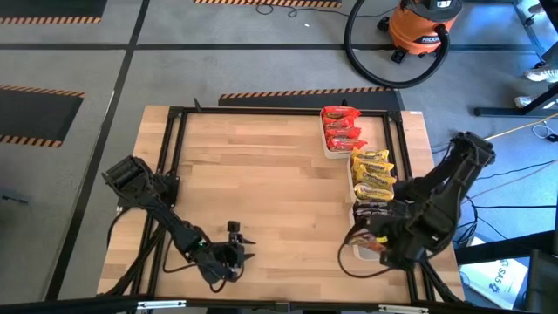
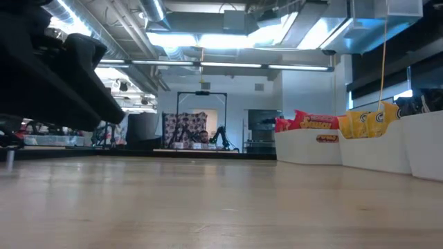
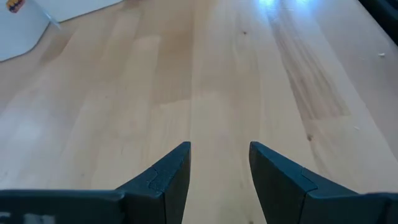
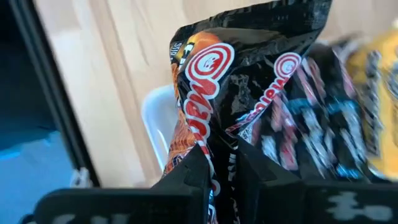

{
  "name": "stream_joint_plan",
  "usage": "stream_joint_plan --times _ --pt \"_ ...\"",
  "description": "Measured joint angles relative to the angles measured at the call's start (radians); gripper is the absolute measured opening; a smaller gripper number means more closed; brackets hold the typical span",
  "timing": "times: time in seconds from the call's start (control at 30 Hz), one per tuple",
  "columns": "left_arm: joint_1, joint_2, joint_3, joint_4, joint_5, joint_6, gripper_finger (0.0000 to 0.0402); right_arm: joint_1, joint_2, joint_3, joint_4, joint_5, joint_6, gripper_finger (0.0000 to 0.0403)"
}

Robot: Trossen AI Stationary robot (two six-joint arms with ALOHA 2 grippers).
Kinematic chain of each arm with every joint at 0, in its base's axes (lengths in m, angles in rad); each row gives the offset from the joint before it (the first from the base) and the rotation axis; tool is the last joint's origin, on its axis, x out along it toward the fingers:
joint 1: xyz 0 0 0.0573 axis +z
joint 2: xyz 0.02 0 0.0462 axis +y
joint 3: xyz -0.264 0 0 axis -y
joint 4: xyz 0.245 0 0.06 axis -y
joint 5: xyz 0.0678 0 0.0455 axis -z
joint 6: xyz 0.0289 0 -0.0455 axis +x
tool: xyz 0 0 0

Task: Sort Maruchan noodles
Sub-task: Put the black noodle pack into the bottom white bin

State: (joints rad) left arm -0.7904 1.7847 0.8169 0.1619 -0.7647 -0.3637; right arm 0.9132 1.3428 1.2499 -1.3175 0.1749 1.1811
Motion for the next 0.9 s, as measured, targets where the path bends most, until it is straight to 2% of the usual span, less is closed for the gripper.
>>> stream_joint_plan --times 0.27,0.5,0.67,0.9 --pt "0.029 0.000 0.000 0.012 0.024 -0.008 0.0158 0.093 0.000 0.000 -0.071 -0.024 0.119 0.0037" --pt "0.030 0.000 0.000 0.012 0.024 -0.012 0.0158 0.131 0.001 -0.053 -0.036 0.071 0.091 0.0037" --pt "0.032 0.000 0.000 0.012 0.026 -0.019 0.0158 0.130 0.001 -0.106 -0.038 0.041 0.063 0.0037" --pt "0.031 0.000 0.000 0.012 0.026 -0.019 0.0158 0.127 0.001 -0.114 -0.089 0.000 0.052 0.0037"
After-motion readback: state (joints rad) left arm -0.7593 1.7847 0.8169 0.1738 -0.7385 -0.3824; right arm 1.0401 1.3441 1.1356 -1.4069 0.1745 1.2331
